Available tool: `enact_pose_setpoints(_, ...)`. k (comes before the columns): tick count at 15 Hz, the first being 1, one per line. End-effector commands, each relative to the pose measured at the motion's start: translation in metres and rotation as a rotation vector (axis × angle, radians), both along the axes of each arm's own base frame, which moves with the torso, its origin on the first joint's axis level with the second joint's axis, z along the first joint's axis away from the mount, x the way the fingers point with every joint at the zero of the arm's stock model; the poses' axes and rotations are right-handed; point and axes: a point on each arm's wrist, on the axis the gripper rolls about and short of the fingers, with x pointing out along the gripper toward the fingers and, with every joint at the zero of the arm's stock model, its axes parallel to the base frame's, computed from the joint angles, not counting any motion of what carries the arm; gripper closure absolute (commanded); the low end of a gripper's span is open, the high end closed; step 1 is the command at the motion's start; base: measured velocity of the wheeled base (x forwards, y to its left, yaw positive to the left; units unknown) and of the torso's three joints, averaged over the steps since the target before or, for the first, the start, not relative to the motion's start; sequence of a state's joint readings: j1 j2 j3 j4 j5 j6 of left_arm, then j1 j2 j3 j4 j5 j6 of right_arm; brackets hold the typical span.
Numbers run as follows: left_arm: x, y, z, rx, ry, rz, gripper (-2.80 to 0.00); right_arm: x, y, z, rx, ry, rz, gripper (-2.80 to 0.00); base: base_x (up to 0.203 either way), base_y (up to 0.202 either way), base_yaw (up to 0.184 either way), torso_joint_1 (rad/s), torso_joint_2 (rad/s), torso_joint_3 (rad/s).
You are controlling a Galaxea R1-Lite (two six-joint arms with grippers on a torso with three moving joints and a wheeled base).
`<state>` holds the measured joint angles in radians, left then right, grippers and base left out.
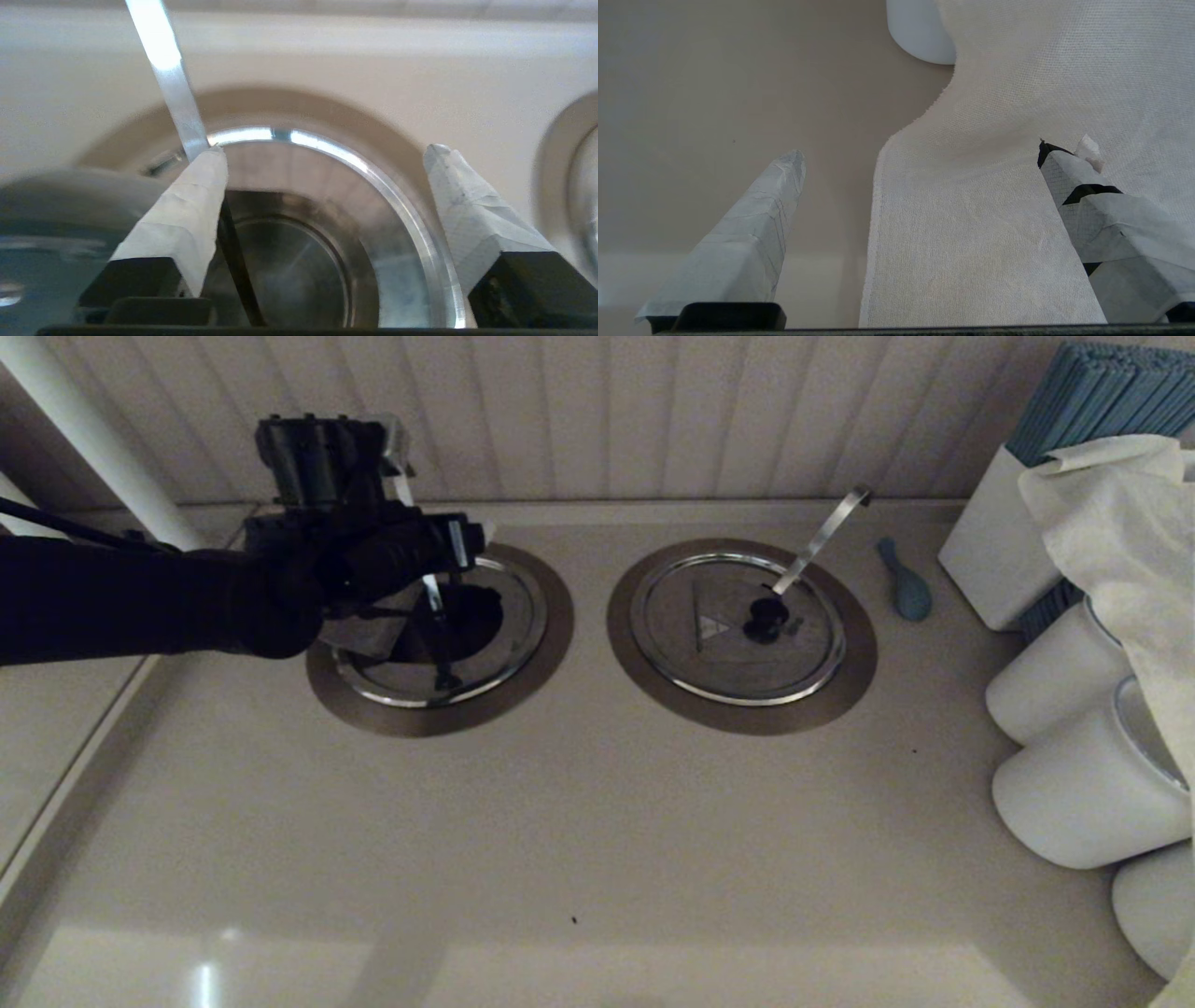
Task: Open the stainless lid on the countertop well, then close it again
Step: Stir with a spoon
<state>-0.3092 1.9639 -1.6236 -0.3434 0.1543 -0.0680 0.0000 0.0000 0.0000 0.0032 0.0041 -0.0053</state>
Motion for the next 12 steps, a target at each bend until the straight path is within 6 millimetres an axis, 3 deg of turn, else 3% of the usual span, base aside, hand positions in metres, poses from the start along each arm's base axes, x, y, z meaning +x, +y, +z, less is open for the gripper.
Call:
enact_pose_setpoints(1,-0.013,0.01,0.019,-0.017,-0.043,0.017,-2.8,0.0,0.0,0.0,-0.001,0.0,0.001,-2.8,0.0,0.0,0.0,0.0,0.0,0.0)
enact_pose_setpoints(3,-0.008,0.023,0.018,-0.014,-0.038,0.054,-2.8,0.0,0.0,0.0,-0.001,0.0,0.001,-2.8,0.0,0.0,0.0,0.0,0.0,0.0)
enact_pose_setpoints(5,0.006,0.027,0.005,-0.009,-0.013,0.067,-2.8,0.0,0.0,0.0,-0.001,0.001,0.001,-2.8,0.0,0.0,0.0,0.0,0.0,0.0)
enact_pose_setpoints(9,0.045,0.021,-0.024,-0.078,-0.004,0.073,-2.8,0.0,0.0,0.0,-0.001,0.0,0.001,-2.8,0.0,0.0,0.0,0.0,0.0,0.0)
enact_pose_setpoints(12,0.06,0.016,-0.036,-0.115,-0.036,0.066,-2.8,0.0,0.0,0.0,-0.001,0.001,0.001,-2.8,0.0,0.0,0.0,0.0,0.0,0.0)
